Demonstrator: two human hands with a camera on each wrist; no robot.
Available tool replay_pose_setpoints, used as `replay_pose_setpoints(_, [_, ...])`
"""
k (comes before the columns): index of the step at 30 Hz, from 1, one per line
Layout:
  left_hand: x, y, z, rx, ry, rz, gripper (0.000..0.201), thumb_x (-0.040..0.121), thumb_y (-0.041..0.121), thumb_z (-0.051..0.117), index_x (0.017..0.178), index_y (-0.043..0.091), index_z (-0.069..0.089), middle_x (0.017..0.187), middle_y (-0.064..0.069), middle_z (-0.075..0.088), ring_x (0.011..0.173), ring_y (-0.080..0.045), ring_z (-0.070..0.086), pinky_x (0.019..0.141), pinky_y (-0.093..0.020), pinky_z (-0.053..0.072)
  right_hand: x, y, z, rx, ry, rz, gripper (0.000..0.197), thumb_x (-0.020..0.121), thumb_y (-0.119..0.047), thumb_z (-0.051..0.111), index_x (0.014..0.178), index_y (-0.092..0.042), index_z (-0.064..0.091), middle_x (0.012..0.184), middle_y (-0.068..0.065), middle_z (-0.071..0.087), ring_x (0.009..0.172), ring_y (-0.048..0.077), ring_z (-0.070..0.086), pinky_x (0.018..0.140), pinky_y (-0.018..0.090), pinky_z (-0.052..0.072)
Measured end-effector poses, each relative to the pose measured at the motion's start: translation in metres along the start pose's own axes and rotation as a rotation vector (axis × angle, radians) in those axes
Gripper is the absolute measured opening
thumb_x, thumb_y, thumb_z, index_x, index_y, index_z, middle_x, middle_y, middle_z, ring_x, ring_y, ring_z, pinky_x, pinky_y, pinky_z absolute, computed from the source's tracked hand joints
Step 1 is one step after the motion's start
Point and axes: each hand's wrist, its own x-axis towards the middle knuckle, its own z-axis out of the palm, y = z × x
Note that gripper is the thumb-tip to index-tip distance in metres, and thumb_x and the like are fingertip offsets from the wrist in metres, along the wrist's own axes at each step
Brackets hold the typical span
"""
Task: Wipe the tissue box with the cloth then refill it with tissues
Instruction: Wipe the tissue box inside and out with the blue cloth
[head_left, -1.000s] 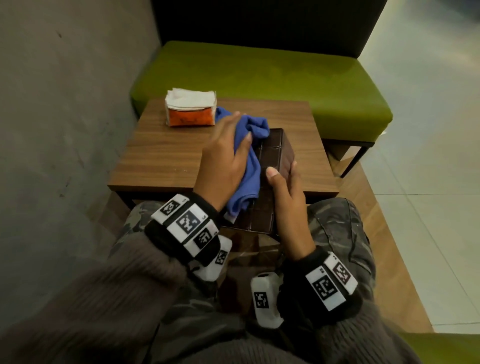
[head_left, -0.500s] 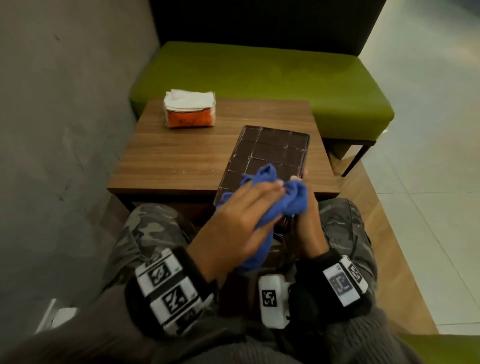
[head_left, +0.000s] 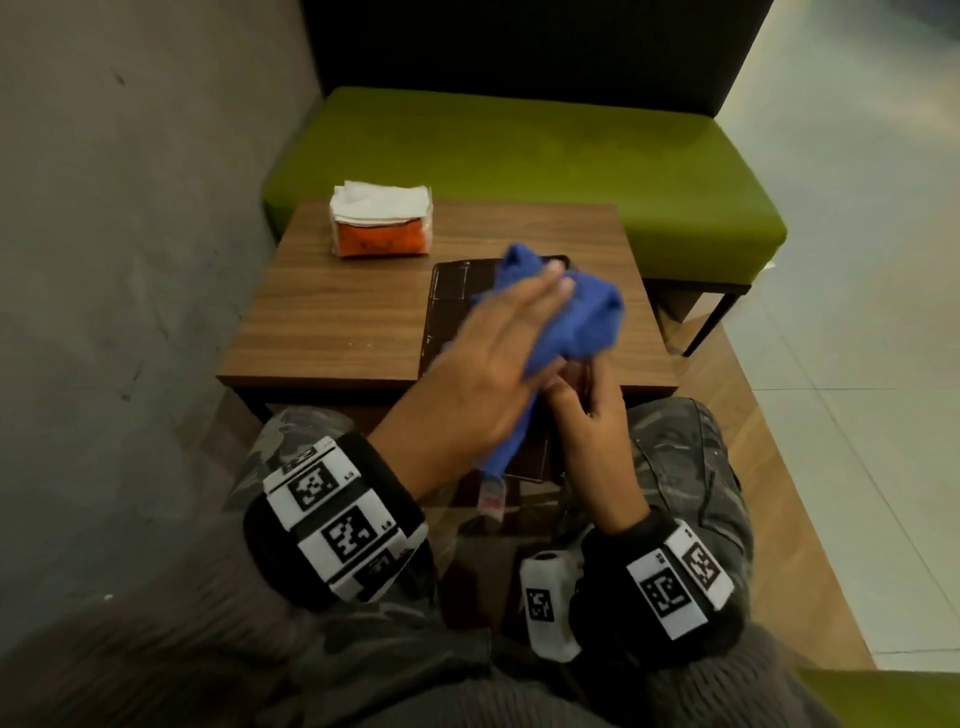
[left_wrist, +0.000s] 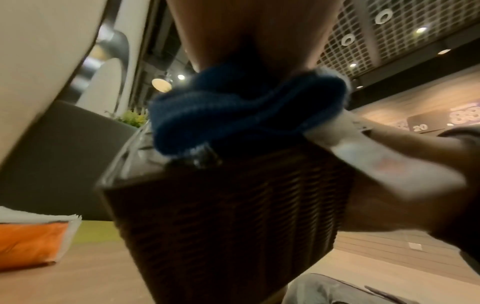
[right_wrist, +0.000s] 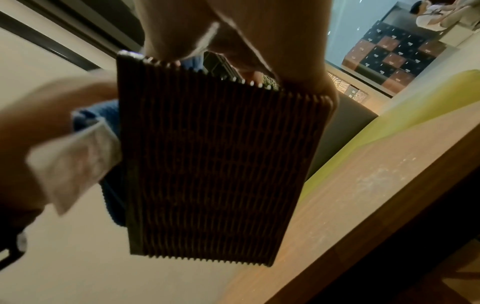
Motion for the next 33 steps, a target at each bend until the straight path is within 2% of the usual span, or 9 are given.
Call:
replay_pose_setpoints(3, [0.007,-0.008,-0.003,0.014,-0.038,0.068,0.055,0.089,0.004,0.048,0.14,-0.006,0.031,0.148,-0.02,0.03,0.139,-0.027,0.028,0.117,-0.033,0.02,0.001,-0.002,-0.003,-0.042,-0.028,-0.047,0.082,0.072,-0.054,0.064,0.144,-0.023,0.042,0.137,0.01,0.052,0.128,0.029,0.049,0.107,0.056,0.04])
replay_pose_setpoints(7, [0.013,-0.036,-0.015,-0.078,0.161,-0.247,0.045,0.096,0.015,0.045,0.139,0.0,0.037,0.143,-0.017,0.039,0.135,-0.021,0.034,0.111,-0.019,0.024,-0.004,-0.006,-0.01,-0.012,-0.04,-0.055,0.093,0.068,-0.052,0.061,0.151,-0.033,0.024,0.155,-0.006,0.033,0.14,0.01,0.037,0.116,0.045,0.034])
replay_pose_setpoints(11, [-0.009,-0.035,-0.011,-0.351,0.21,-0.573,0.013,0.098,0.023,0.045,0.106,0.018,0.053,0.1,-0.014,0.062,0.08,-0.002,0.056,0.069,-0.01,0.04,0.002,-0.009,-0.014,0.147,0.075,-0.049,0.093,0.07,-0.05,0.061,0.152,-0.033,0.023,0.155,0.0,0.036,0.137,0.019,0.043,0.111,0.051,0.04])
replay_pose_setpoints(15, [-0.038,-0.012,0.005,-0.479,0.201,-0.616,0.02,0.091,0.02,0.056,0.108,0.03,0.049,0.097,0.017,0.058,0.086,0.018,0.055,0.073,-0.002,0.04,0.01,-0.01,-0.017,0.275,0.208,-0.011,0.102,0.067,-0.048,0.06,0.155,-0.029,0.014,0.142,0.008,0.049,0.123,0.026,0.057,0.1,0.053,0.05])
replay_pose_setpoints(20, [-0.044,-0.025,0.01,-0.634,0.25,-0.867,0.035,0.086,0.036,0.059,0.117,0.02,0.054,0.103,0.008,0.065,0.097,-0.001,0.062,0.082,-0.015,0.048,0.006,-0.002,-0.009,0.282,0.292,0.009,0.108,0.066,-0.05,0.066,0.154,-0.034,0.006,0.149,0.011,0.039,0.128,0.028,0.053,0.103,0.054,0.046])
replay_pose_setpoints(24, [-0.04,-0.016,0.008,-1.158,0.109,-1.075,0.045,0.076,0.048,0.06,0.109,0.018,0.057,0.104,-0.001,0.067,0.086,-0.012,0.068,0.069,-0.024,0.055,0.006,-0.002,0.0,0.389,0.275,-0.04,0.11,0.068,-0.043,0.068,0.154,-0.035,0.0,0.152,0.007,0.036,0.132,0.021,0.049,0.109,0.054,0.04])
replay_pose_setpoints(29, [-0.038,-0.019,0.008,-1.61,0.11,-1.007,0.082,0.064,0.057,0.071,0.132,0.018,0.046,0.127,-0.013,0.06,0.116,-0.028,0.058,0.092,-0.045,0.051,-0.007,0.007,0.006,0.234,0.018,-0.057,0.115,0.066,-0.037,0.073,0.153,-0.035,-0.002,0.15,0.0,0.039,0.132,0.016,0.048,0.111,0.052,0.039])
replay_pose_setpoints(31, [-0.036,-0.028,0.008,-1.582,0.164,-1.017,0.094,0.049,0.053,0.084,0.13,0.023,0.048,0.123,-0.012,0.063,0.113,-0.031,0.06,0.091,-0.054,0.049,-0.007,0.01,0.002,0.22,-0.073,-0.013,0.112,0.065,-0.037,0.075,0.151,-0.041,0.004,0.147,-0.002,0.044,0.131,0.017,0.05,0.109,0.052,0.041])
replay_pose_setpoints(33, [-0.033,-0.036,0.005,-1.544,0.208,-0.983,0.098,0.044,0.048,0.088,0.13,0.022,0.049,0.12,-0.01,0.065,0.109,-0.027,0.063,0.084,-0.045,0.055,-0.005,0.009,-0.003,0.252,-0.146,0.054,0.107,0.064,-0.04,0.076,0.15,-0.042,0.012,0.143,-0.003,0.05,0.125,0.015,0.056,0.103,0.047,0.048])
